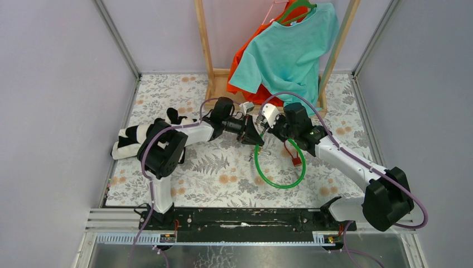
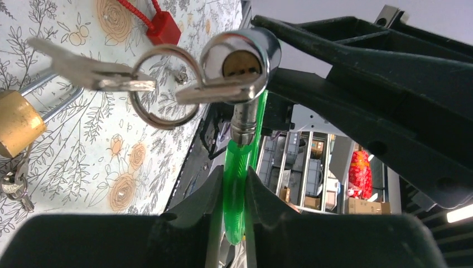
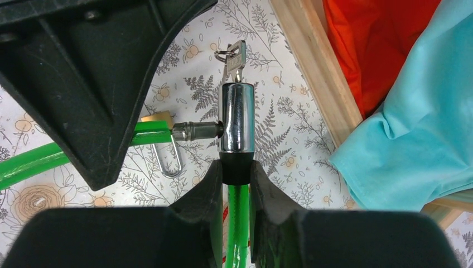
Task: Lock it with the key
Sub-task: Lock the lock.
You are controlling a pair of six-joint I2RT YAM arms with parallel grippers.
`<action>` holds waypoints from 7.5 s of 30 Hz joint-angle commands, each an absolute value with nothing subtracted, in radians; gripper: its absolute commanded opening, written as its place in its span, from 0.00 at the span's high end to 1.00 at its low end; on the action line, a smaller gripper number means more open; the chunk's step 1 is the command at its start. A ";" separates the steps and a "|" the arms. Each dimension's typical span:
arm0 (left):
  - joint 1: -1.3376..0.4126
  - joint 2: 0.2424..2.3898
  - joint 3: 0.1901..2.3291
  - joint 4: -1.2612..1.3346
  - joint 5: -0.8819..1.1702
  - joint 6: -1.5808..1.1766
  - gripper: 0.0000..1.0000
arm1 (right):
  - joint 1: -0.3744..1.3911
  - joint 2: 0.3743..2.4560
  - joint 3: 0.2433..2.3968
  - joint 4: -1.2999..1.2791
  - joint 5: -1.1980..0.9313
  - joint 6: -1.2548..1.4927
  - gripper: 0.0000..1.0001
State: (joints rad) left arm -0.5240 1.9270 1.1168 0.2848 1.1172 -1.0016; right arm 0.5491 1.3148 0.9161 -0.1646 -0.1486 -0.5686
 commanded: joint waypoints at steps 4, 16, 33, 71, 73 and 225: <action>-0.485 1.921 1.080 0.644 1.129 -1.282 1.00 | 0.584 1.280 0.926 -0.143 -0.149 -0.639 1.00; -0.471 1.976 1.080 0.834 1.122 -1.380 1.00 | 0.615 1.313 1.016 -0.191 -0.214 -0.574 1.00; -0.433 1.813 1.252 0.053 1.002 -0.433 1.00 | 0.615 1.374 1.067 -0.102 -0.271 -0.438 0.97; -0.577 1.298 0.969 -0.107 0.813 0.328 1.00 | 0.615 1.042 0.610 0.227 -0.709 -0.497 0.73; -0.579 1.286 0.964 -0.106 0.821 0.333 1.00 | 0.615 1.052 0.627 0.220 -0.700 -0.469 0.69; -0.649 1.367 1.306 -0.586 0.846 0.213 0.62 | 0.570 1.134 0.687 0.060 -0.825 -0.530 1.00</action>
State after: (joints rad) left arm -0.6411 1.3605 1.3006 -0.6209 0.8272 0.2276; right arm 0.5648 1.1137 0.6964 0.1173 -0.8730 -0.5011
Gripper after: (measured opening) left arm 0.368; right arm 0.300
